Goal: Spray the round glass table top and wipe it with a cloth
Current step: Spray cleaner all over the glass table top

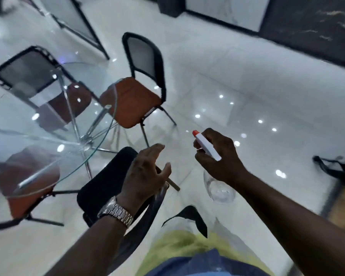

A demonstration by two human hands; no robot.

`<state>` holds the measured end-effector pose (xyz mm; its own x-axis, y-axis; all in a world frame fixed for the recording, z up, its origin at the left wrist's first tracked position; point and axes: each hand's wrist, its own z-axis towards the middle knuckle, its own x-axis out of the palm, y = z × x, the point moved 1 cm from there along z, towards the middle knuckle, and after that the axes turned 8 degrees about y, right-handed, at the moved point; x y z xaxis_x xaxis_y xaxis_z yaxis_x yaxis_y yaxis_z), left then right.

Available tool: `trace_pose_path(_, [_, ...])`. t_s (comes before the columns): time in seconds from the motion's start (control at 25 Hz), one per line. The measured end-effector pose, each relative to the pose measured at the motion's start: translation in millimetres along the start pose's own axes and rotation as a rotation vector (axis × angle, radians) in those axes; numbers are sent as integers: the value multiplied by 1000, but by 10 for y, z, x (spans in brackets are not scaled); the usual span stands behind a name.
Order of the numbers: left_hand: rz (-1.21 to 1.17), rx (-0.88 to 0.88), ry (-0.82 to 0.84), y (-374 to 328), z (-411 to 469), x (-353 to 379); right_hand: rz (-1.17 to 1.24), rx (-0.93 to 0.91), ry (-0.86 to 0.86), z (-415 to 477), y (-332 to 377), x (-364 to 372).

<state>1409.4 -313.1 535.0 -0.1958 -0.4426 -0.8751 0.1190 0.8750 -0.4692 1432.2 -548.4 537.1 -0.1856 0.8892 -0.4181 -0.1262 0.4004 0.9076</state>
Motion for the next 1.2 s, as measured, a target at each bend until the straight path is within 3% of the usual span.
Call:
trace_pose_path(0.16, [-69, -166, -118, 263, 343, -19, -7, -70, 227, 873, -49, 91])
trace_pose_path(0.6, [-127, -545, -316, 711, 1111, -495, 57, -267, 611, 2665, 174, 716])
trace_pose_path(0.88, [-187, -925, -549, 745, 1317, -563, 77, -412, 994, 3714, 240, 1112])
trace_pose_path(1.2, [-258, -1179, -601, 774, 1647, -367, -6, -400, 1265, 4496, 167, 1716])
